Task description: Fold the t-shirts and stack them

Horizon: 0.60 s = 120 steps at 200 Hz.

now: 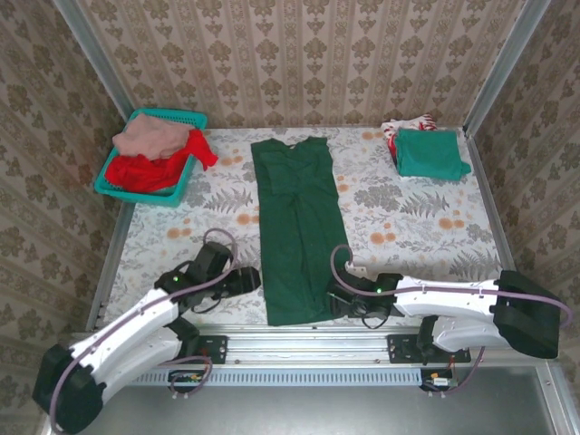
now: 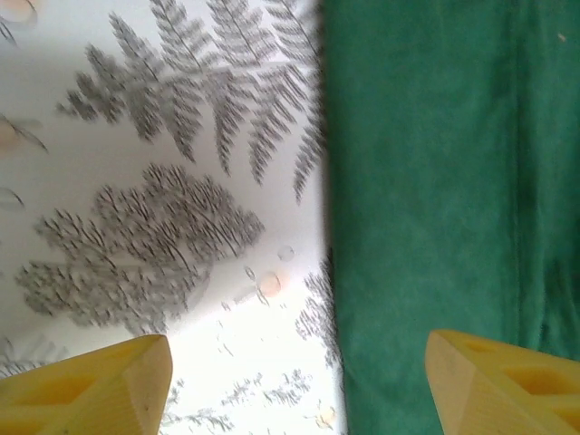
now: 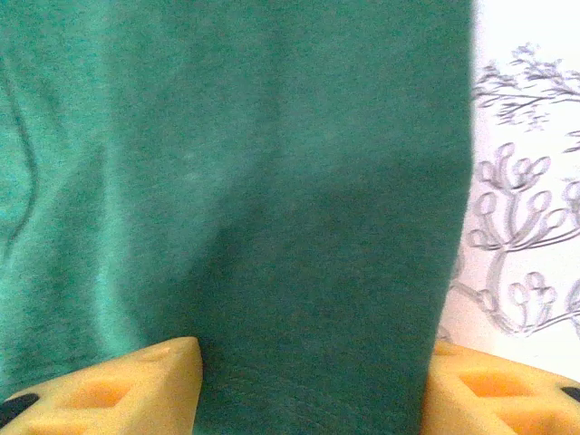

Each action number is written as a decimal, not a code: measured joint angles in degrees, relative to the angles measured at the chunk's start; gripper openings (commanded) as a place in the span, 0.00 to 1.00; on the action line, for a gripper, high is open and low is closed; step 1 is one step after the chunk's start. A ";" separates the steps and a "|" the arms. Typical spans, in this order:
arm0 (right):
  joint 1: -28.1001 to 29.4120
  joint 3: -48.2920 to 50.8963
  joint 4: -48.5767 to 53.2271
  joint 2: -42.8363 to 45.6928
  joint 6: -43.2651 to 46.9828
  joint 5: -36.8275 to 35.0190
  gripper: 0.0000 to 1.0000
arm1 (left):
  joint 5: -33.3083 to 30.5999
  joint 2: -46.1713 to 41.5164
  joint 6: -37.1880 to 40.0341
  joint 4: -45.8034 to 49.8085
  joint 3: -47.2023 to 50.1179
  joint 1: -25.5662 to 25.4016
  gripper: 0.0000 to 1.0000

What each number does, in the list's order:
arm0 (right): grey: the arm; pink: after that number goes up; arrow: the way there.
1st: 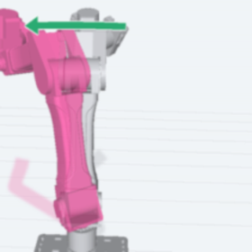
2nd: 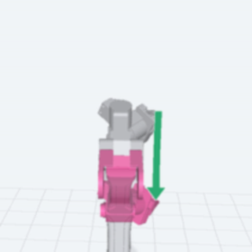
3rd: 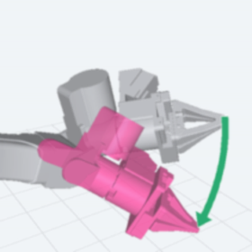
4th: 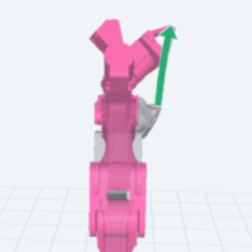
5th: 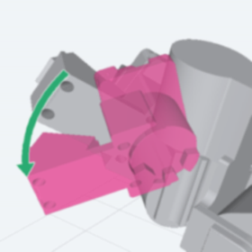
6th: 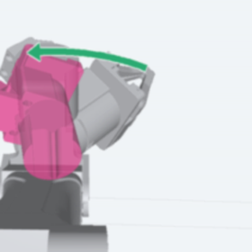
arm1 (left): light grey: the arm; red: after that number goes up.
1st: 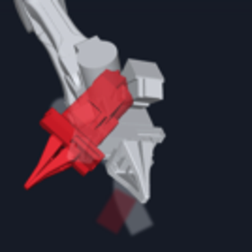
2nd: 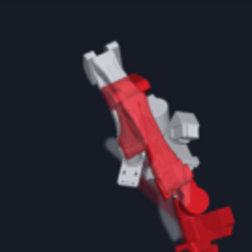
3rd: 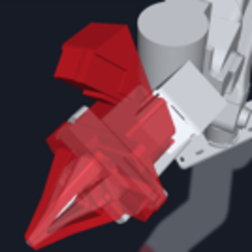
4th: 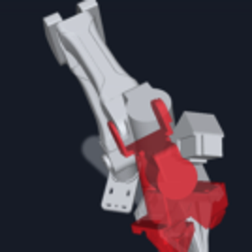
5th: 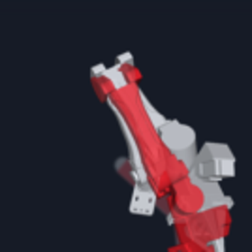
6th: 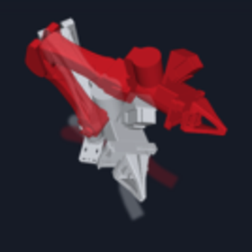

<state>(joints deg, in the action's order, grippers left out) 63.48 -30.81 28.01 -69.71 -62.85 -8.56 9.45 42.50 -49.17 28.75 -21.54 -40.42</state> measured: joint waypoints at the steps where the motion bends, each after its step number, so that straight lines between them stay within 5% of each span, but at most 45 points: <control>1: 0.04 -0.07 0.09 0.00 0.00 0.00 0.60 | -0.07 -0.28 -0.13 0.02 0.09 -0.20 0.74; 29: 0.42 -0.61 3.17 4.02 -1.07 -1.11 0.61 | -2.29 -5.95 -6.47 -0.90 3.96 -8.79 0.70; 60: -0.61 1.95 3.91 11.06 -1.95 -2.03 0.62 | -5.79 -2.80 -13.44 -4.94 7.74 -19.78 0.69; 120: -5.57 5.49 1.36 8.00 -1.11 -1.44 0.62 | -14.91 8.31 -19.17 -6.56 4.37 -27.54 0.69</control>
<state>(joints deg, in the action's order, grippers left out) 57.91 -25.32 29.36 -61.71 -63.96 -10.00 -5.45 50.81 -68.34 22.20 -17.17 -67.96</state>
